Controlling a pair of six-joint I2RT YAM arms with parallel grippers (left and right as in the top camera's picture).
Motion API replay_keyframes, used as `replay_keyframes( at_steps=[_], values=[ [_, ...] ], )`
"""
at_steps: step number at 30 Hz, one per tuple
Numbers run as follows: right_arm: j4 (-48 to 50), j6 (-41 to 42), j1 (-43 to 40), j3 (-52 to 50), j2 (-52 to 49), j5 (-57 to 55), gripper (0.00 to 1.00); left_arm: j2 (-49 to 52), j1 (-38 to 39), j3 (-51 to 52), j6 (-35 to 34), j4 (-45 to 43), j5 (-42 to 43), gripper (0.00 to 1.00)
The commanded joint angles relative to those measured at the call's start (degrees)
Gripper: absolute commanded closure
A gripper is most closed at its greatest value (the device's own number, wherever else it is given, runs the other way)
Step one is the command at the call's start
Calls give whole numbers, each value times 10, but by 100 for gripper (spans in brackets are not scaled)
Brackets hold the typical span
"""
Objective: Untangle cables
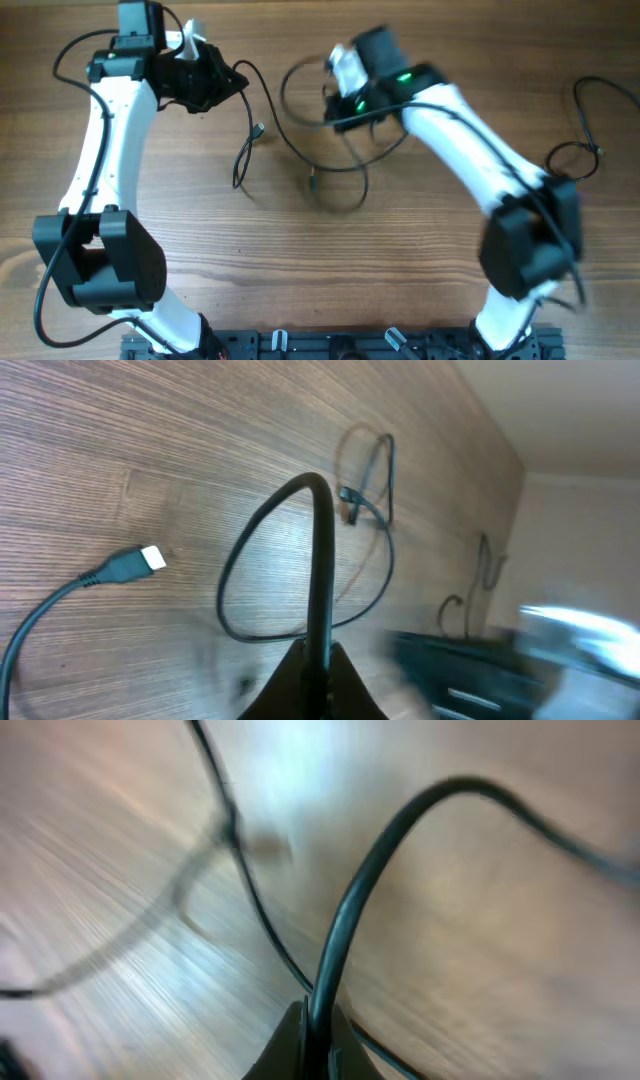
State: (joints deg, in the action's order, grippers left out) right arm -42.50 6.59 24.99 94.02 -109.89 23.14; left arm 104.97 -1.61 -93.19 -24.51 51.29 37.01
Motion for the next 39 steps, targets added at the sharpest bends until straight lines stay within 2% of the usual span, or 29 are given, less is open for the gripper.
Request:
replay_keyframes(
  at_steps=[1, 8, 11, 13, 16, 17, 20, 24, 28, 31, 36, 38, 39],
  values=[
    [-1, 16, -24, 71, 124, 28, 96, -3, 19, -6, 1, 2, -53, 95],
    [43, 106, -90, 98, 239, -10, 96, -3, 31, -6, 1, 4, -69, 96],
    [73, 147, -143, 98, 260, -42, 96, -3, 31, -6, 0, 2, -69, 96],
    [73, 146, -180, 98, 262, -64, 96, -3, 31, -6, 0, 4, -69, 96],
    [23, 167, -245, 98, 261, -124, 96, -3, 31, -6, 0, 9, -69, 96],
    [-23, 176, -313, 98, 259, -163, 96, -3, 31, -6, 0, 11, -69, 96],
    [-68, 189, -379, 97, 257, -199, 96, -3, 31, -6, -6, 10, -69, 96],
    [-142, 248, -506, 88, 242, -223, 96, -3, 31, -6, -6, 11, -69, 96],
    [-150, 275, -617, 64, 202, -221, 96, -3, 31, -6, -17, 18, -69, 96],
    [-139, 281, -655, 62, 155, -221, 96, -3, 31, -6, -17, 22, -69, 96],
    [-97, 285, -670, 62, 37, -262, 96, -3, 31, -6, -17, 28, -69, 96],
    [-63, 285, -670, 62, -9, -257, 91, -3, 32, -6, -17, 35, -69, 96],
    [-55, 285, -670, 62, -26, -253, 72, -3, 33, -6, -16, 38, -69, 96]
  ],
)
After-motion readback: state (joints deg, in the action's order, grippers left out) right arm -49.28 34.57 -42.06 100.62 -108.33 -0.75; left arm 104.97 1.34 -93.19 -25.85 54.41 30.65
